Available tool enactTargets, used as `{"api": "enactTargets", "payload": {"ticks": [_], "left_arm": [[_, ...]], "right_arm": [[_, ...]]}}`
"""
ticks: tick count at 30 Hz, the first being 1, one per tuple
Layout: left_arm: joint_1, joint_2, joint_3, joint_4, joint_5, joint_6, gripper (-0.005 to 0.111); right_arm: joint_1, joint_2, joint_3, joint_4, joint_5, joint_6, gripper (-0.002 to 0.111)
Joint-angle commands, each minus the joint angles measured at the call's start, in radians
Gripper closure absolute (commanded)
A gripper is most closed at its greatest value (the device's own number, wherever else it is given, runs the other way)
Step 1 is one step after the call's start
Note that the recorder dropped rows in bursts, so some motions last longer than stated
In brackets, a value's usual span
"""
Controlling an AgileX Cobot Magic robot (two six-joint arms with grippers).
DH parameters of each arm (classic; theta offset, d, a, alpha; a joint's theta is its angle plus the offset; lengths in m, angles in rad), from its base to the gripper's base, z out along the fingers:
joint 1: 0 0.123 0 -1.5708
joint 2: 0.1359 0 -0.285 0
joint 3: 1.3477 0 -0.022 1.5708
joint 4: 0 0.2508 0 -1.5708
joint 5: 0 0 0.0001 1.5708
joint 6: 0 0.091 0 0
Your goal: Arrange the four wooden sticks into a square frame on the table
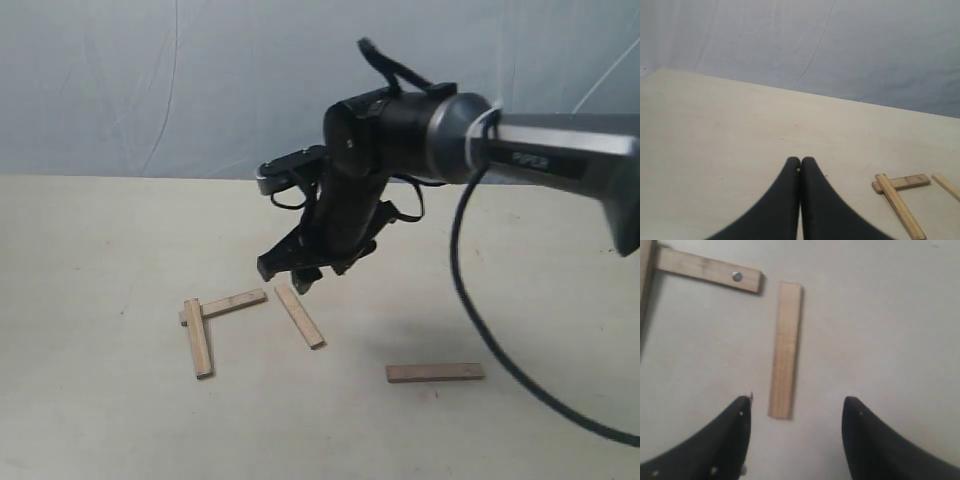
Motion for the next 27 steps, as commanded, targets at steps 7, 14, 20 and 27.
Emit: {"api": "enactTargets", "payload": {"ticks": [7,14,20,27], "left_arm": [[0.003,-0.005,0.003,0.005,0.001,-0.001,0.107],[0.003,-0.005,0.003,0.005,0.001,-0.001,0.107],[0.003,-0.005,0.003,0.005,0.001,-0.001,0.107],[0.003,-0.005,0.003,0.005,0.001,-0.001,0.107]], "right_arm": [[0.032,0.232,-0.261,0.000,0.112,0.028,0.055],[0.030,0.289,-0.287,0.000,0.097,0.042,0.055],[0.026,0.315,-0.287,-0.027,0.105,0.088,0.057],[0.026,0.311,-0.302,-0.031,0.154,0.114,0.108]]}}
